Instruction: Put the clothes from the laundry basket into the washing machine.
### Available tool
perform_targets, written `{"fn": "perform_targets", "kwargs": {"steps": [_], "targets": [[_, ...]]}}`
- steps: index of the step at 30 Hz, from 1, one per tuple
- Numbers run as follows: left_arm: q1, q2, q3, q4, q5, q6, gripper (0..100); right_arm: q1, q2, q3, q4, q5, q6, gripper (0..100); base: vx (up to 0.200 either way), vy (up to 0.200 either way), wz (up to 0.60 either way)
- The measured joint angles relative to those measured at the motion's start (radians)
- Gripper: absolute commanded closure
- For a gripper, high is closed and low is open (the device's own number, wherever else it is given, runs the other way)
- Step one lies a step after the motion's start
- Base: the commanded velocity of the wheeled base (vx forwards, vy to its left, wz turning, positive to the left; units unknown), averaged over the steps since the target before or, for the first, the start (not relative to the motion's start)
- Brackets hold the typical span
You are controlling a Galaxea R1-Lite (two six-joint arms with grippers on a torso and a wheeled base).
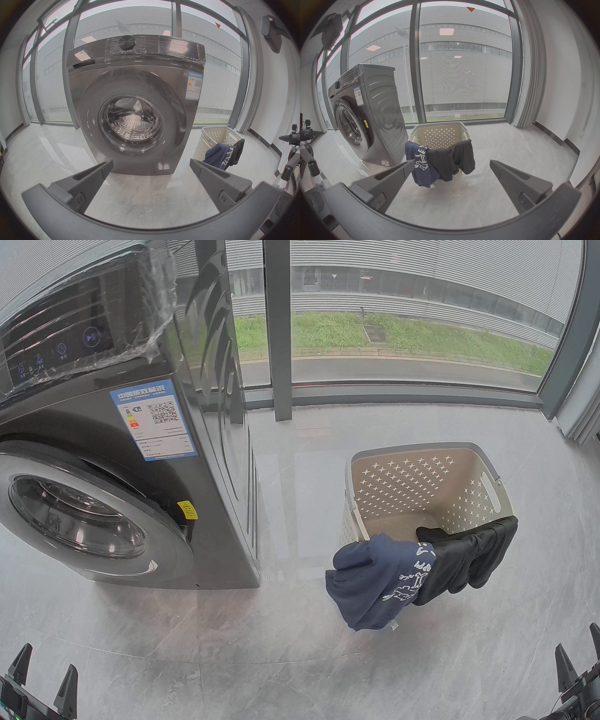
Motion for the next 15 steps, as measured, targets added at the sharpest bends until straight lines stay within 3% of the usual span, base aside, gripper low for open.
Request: {"fn": "perform_targets", "kwargs": {"steps": [15], "targets": [[0.000,0.000,0.000,-0.001,0.000,0.000,0,0.000,0.000,0.000,0.000,0.000,-0.001,0,0.000,0.200,0.00]]}}
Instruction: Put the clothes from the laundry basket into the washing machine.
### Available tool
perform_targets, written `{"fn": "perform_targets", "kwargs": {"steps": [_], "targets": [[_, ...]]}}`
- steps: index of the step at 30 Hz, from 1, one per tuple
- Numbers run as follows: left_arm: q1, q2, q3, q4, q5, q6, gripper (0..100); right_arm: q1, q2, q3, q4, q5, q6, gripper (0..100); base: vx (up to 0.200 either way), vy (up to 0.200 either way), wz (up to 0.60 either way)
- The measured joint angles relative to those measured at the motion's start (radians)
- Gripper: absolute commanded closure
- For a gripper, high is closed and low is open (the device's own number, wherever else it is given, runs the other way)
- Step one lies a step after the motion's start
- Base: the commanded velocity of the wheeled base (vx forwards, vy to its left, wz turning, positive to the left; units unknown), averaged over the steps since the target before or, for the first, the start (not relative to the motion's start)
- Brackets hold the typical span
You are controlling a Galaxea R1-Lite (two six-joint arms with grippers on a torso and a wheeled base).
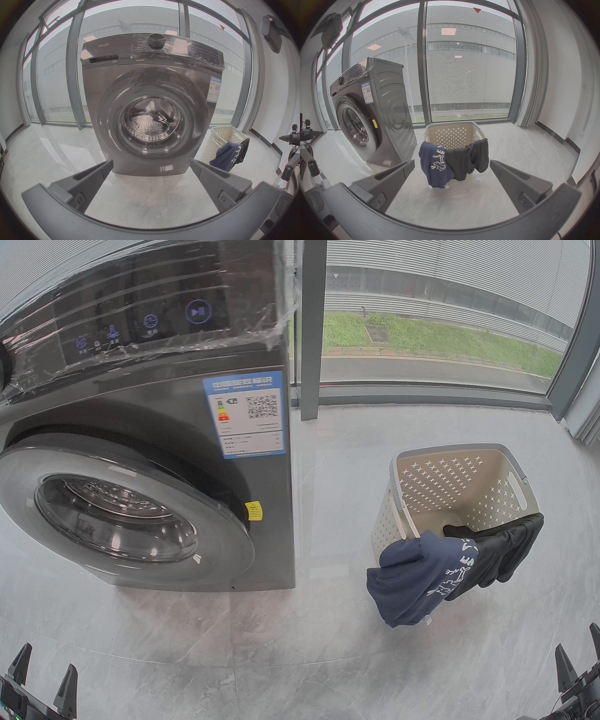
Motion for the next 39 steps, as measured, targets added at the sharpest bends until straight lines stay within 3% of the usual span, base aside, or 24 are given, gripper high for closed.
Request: {"fn": "perform_targets", "kwargs": {"steps": [5,10,34,39], "targets": [[0.000,0.000,0.000,0.000,0.000,0.000,0,-0.001,0.000,0.000,0.000,-0.002,0.000,0,0.000,0.040,0.00],[0.000,0.000,0.000,0.000,0.000,-0.001,0,-0.003,0.000,0.000,0.002,-0.004,0.000,0,0.000,0.000,0.60],[0.000,0.000,0.000,0.001,0.000,0.000,0,-0.001,0.000,0.000,0.002,-0.004,0.001,0,0.000,0.200,0.02],[0.000,0.000,0.000,0.000,0.000,0.000,0,-0.001,0.000,0.000,0.001,-0.005,0.001,0,0.000,0.000,0.00]]}}
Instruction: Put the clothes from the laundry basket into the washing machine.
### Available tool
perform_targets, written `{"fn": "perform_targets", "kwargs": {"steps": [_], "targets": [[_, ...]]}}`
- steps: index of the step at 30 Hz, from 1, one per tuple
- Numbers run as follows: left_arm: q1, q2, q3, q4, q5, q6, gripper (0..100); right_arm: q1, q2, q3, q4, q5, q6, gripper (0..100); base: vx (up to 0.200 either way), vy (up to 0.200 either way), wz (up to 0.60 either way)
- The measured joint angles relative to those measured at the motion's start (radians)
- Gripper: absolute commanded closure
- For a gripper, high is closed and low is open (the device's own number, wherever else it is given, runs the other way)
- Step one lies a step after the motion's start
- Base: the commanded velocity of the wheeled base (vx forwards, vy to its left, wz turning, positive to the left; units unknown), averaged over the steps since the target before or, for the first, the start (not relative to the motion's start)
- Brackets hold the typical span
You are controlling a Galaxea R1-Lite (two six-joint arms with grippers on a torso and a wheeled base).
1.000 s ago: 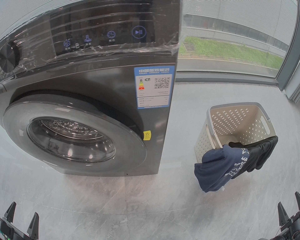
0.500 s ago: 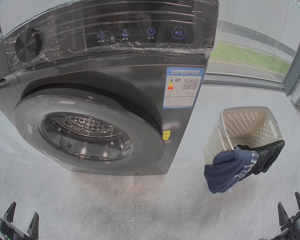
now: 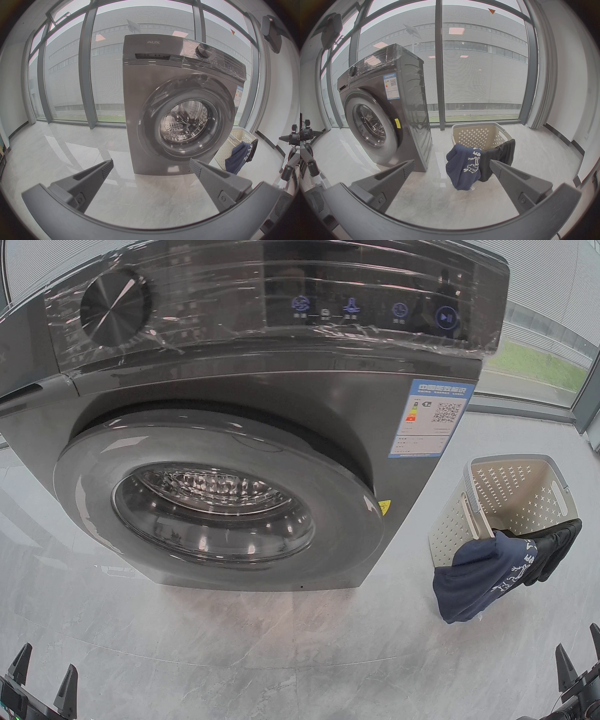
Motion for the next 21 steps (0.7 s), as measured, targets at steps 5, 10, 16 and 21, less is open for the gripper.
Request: {"fn": "perform_targets", "kwargs": {"steps": [5,10,16,21], "targets": [[0.000,0.000,0.000,0.000,0.000,0.000,0,0.000,0.000,0.000,0.000,0.000,0.000,0,0.000,0.000,0.00],[0.000,0.000,0.000,0.001,0.000,0.000,0,0.001,0.000,0.000,-0.001,0.000,0.000,0,0.000,0.120,0.00],[0.000,0.000,0.000,0.001,0.000,0.000,0,0.001,0.000,0.000,0.000,0.000,0.000,0,0.000,0.200,0.00],[0.000,0.000,0.000,0.001,-0.001,0.000,0,0.001,0.000,0.000,-0.001,0.001,0.000,0,0.000,0.200,0.00]]}}
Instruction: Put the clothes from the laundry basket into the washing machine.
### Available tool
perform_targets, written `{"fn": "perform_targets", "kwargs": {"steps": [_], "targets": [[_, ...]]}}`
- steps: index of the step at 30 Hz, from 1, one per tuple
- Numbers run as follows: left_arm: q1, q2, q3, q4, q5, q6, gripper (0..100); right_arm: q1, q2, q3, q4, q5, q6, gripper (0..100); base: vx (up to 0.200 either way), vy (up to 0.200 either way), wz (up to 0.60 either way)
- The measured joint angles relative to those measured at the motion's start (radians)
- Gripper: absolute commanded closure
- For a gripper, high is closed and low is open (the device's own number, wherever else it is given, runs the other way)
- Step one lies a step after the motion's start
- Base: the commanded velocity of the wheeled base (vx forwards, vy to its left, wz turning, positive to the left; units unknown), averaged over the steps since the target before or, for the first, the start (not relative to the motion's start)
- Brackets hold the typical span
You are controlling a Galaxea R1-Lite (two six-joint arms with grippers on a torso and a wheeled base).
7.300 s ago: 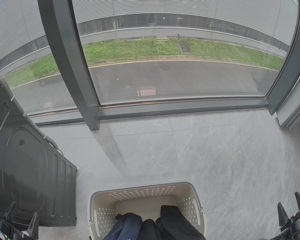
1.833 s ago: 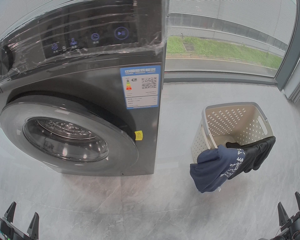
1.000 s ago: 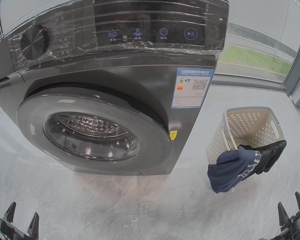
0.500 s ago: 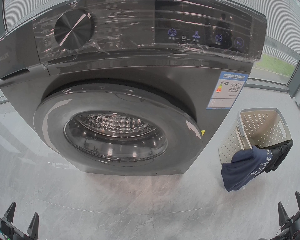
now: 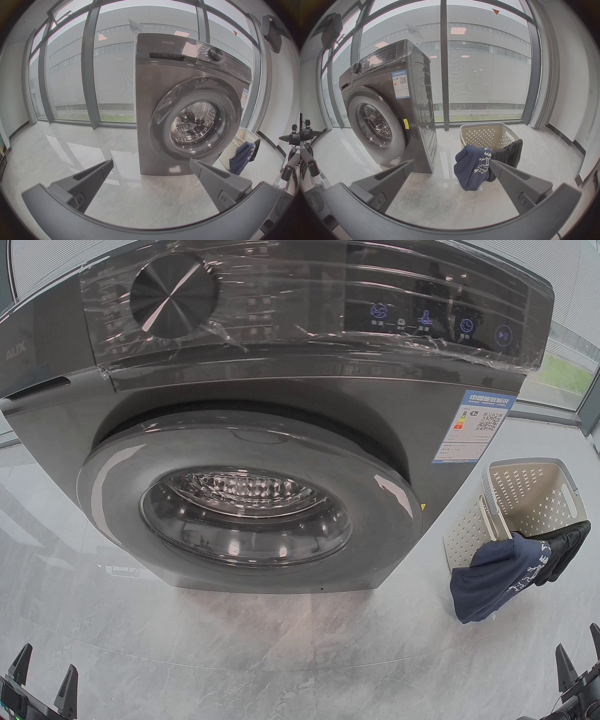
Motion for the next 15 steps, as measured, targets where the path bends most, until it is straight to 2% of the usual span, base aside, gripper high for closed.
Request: {"fn": "perform_targets", "kwargs": {"steps": [1,15], "targets": [[0.000,0.000,0.000,0.000,0.000,0.000,0,0.000,0.000,0.000,0.000,0.000,0.000,0,0.000,0.200,0.00],[-0.001,0.000,0.000,0.000,0.000,0.001,0,0.000,0.000,0.000,0.000,0.002,0.000,0,0.000,0.000,0.00]]}}
